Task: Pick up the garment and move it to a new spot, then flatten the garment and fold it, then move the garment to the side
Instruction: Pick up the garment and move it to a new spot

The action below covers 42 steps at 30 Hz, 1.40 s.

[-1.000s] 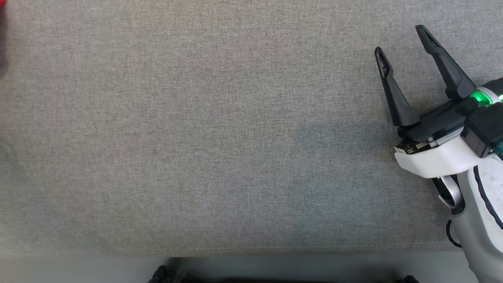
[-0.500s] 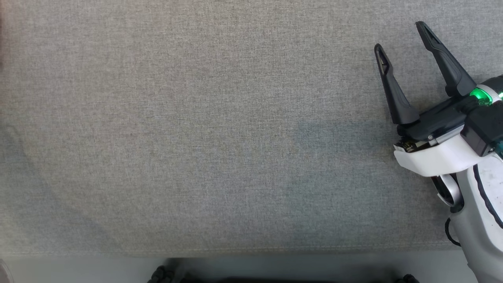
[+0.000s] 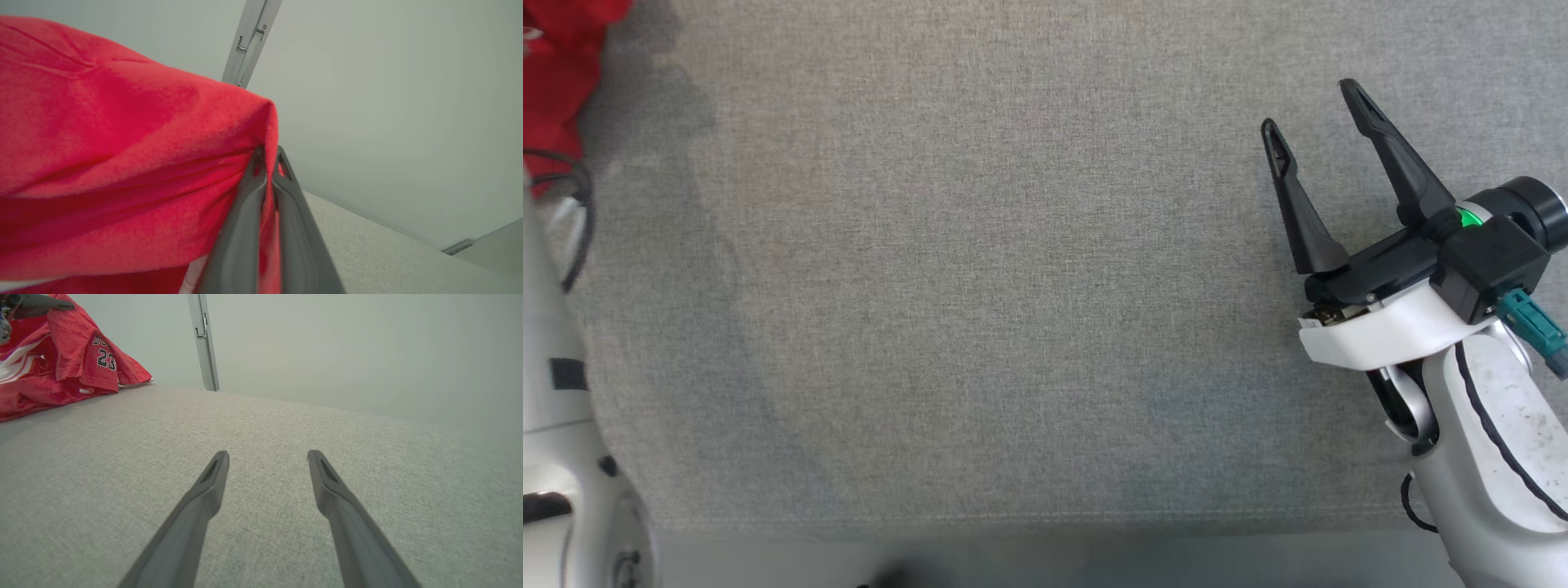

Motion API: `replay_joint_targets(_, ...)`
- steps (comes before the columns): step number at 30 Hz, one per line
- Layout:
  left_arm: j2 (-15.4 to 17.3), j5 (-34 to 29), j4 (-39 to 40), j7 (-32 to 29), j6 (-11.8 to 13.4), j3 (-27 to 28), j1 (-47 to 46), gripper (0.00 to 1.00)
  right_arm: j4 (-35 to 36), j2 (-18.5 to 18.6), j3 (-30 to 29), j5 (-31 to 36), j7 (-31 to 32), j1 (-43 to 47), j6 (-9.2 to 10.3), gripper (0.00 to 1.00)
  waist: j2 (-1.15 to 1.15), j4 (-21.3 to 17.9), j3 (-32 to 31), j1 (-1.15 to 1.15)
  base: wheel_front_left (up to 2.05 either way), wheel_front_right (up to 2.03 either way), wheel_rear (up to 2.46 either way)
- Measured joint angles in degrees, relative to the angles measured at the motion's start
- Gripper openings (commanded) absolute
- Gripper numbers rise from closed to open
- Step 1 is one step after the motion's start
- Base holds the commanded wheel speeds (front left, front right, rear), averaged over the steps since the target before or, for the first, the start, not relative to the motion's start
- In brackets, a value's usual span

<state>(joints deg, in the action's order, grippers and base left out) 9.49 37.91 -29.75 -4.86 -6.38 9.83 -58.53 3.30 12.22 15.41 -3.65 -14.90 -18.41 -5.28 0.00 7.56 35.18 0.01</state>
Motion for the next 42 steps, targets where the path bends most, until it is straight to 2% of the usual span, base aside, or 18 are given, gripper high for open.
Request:
replay_joint_targets(6,-7.25,0.24,1.64,-0.47,-0.67,-6.86,5.14,0.00,-1.40,-2.15,0.23,-1.07,0.00,0.86,0.33,1.00,0.00,-0.13,-4.20,0.00,0.00,0.00,0.00)
replay_joint_targets(10,-9.77,0.33,1.11,-0.73,-0.67,-9.50,11.35,0.00,-2.57,-2.76,0.22,-2.04,0.00,2.96,0.33,1.00,0.00,-0.47,-7.21,0.00,0.00,0.00,0.00)
replay_joint_targets(15,-9.77,1.34,1.35,-1.72,-0.67,-12.99,17.29,0.00,-3.47,-2.99,-0.16,-2.55,0.00,5.06,0.36,1.00,0.00,-1.19,-10.81,-0.01,0.00,0.00,0.00)
replay_joint_targets(22,-9.33,5.50,3.21,-3.15,-0.68,-20.61,26.33,0.00,-4.44,-3.96,-0.07,-2.99,0.00,7.74,0.35,1.00,0.00,-2.63,-15.08,-0.01,0.00,0.00,0.00)
replay_joint_targets(30,-7.77,18.45,8.42,-4.78,-0.68,-38.61,36.44,0.00,-5.20,-5.01,0.57,-3.42,0.01,8.72,0.31,1.00,0.00,-5.06,-18.28,-0.01,0.00,0.00,0.00)
replay_joint_targets(35,-7.48,19.25,9.96,-4.65,-0.68,-44.68,41.05,0.00,-5.72,-5.23,0.55,-3.42,0.01,9.96,0.26,1.00,0.00,-6.67,-20.12,-0.01,0.00,0.00,0.00)
replay_joint_targets(42,-6.99,18.78,9.92,-4.21,-0.67,-48.48,46.03,0.00,-5.91,-5.41,-0.03,-3.49,0.01,12.36,0.26,1.00,0.00,-8.90,-22.55,-0.01,0.00,0.00,0.00)
